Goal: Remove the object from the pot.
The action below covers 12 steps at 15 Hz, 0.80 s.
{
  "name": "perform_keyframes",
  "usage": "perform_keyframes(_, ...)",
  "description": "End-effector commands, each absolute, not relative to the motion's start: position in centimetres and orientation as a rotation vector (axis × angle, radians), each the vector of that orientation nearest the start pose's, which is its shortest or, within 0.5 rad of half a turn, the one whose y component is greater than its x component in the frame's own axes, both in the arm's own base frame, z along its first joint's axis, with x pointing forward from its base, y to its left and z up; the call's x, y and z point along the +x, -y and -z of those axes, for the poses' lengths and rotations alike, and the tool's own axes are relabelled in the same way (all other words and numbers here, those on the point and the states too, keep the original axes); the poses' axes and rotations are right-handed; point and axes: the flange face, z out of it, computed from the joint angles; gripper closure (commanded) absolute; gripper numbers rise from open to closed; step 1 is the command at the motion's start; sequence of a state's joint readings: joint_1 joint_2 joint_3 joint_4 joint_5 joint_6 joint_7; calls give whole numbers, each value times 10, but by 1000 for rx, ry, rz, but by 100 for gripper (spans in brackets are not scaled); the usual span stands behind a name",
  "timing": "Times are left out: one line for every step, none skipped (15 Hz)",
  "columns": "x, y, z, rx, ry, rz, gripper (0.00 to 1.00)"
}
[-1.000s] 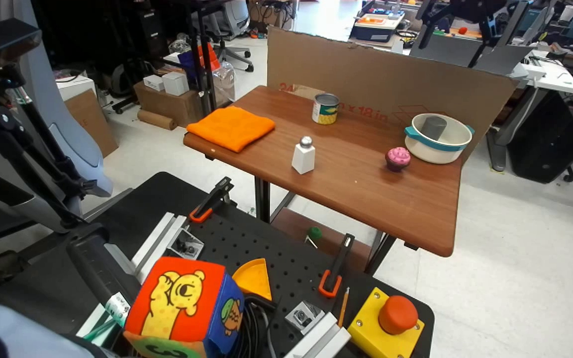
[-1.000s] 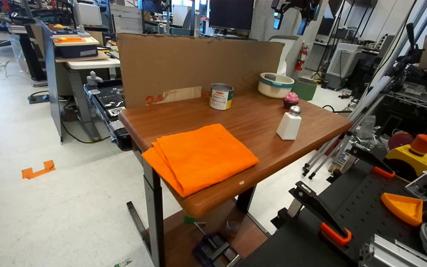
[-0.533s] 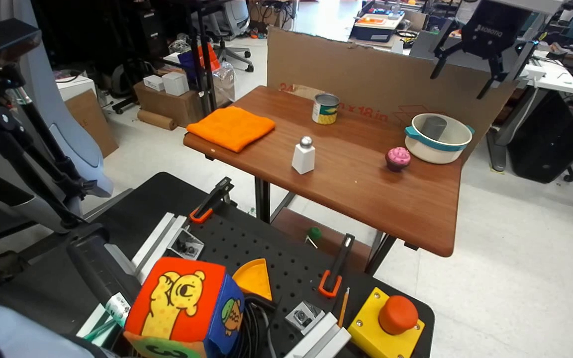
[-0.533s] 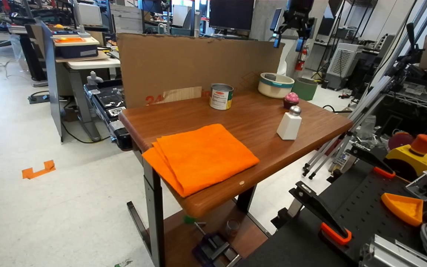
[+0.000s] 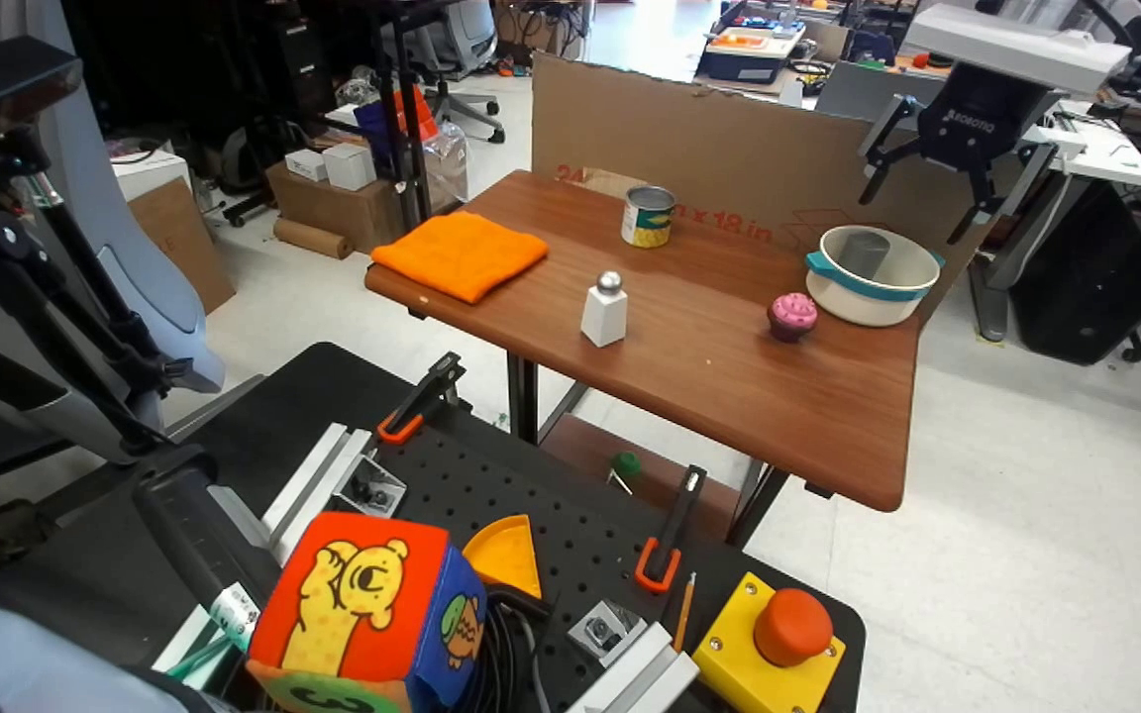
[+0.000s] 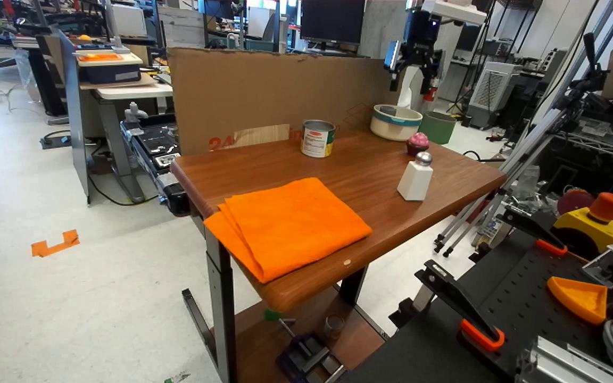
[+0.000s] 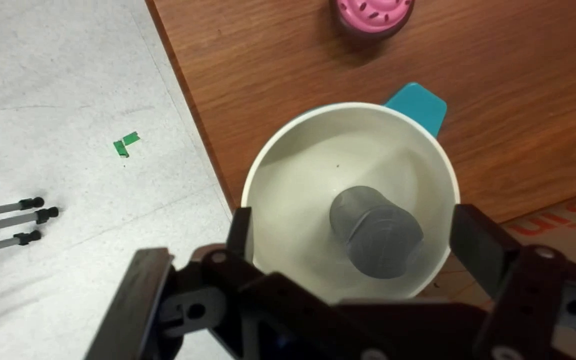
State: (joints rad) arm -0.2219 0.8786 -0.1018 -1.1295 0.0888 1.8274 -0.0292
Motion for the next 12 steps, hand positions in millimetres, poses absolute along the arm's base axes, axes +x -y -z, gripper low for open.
perform_keyframes(729,214,-253,-3076,-463,-328,0)
perform_keyframes(730,213,-249,-3074,-461,-345,0)
perform_keyframes(732,212,-246,-3070,-465,-354,0)
perform_keyframes(733,211,-243,-3069,-464,-365,0)
perform_keyframes(735,210,-241,-3066,-466,-370,0)
perform_keyframes(737,209,-240,-3064,-462,-372,0)
perform_keyframes(738,208,-238,-3063,-458,-371,0)
perform_keyframes(741,206,-236,-3064,-449,-366,0)
perform_keyframes(742,205,-234,-3066,-443,-362,0)
perform_keyframes(744,203,-232,-3070,-435,-353,0)
perform_keyframes(746,202,-230,-3074,-430,-351,0)
perform_keyframes(747,201,-228,-3079,-429,-345,0)
